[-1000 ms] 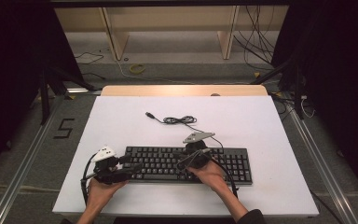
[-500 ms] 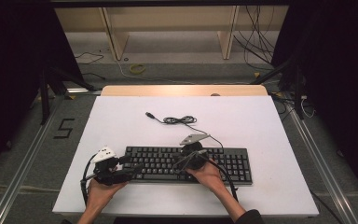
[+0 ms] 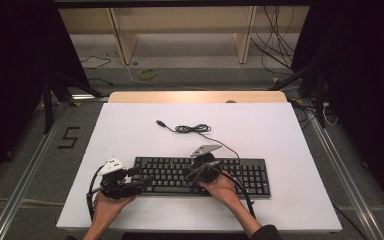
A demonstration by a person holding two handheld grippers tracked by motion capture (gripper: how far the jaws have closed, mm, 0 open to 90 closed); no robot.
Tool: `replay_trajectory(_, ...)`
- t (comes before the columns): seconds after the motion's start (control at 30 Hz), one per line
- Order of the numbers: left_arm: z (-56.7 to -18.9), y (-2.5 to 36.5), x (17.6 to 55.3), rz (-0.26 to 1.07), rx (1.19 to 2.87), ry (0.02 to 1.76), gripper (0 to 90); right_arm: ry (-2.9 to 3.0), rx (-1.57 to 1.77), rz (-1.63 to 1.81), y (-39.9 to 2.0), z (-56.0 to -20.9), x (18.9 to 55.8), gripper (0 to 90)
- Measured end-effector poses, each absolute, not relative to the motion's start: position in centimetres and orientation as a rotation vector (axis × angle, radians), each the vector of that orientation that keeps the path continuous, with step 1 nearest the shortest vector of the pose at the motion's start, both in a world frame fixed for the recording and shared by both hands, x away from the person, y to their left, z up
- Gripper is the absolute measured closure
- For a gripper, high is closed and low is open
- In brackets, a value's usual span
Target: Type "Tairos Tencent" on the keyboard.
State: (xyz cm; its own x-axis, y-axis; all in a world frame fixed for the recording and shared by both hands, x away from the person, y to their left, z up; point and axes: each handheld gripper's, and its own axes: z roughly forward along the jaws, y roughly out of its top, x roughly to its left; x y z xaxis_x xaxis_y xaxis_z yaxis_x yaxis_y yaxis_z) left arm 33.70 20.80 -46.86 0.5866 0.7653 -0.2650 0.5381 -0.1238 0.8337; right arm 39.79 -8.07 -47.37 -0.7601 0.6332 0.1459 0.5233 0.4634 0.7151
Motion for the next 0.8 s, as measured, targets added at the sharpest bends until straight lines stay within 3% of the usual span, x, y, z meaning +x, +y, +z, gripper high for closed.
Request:
replay_trajectory(0.7, -47.0, 20.8, 33.9, 0.281, 1.800, 1.065, 30.9, 2.543, 1.046, 1.213, -8.3, -47.2, 39.7, 90.0)
replay_trajectory(0.8, -47.0, 20.8, 33.9, 0.282, 1.799, 1.063, 30.9, 2.524, 1.058, 1.256, -8.8, -46.8, 39.7, 86.7)
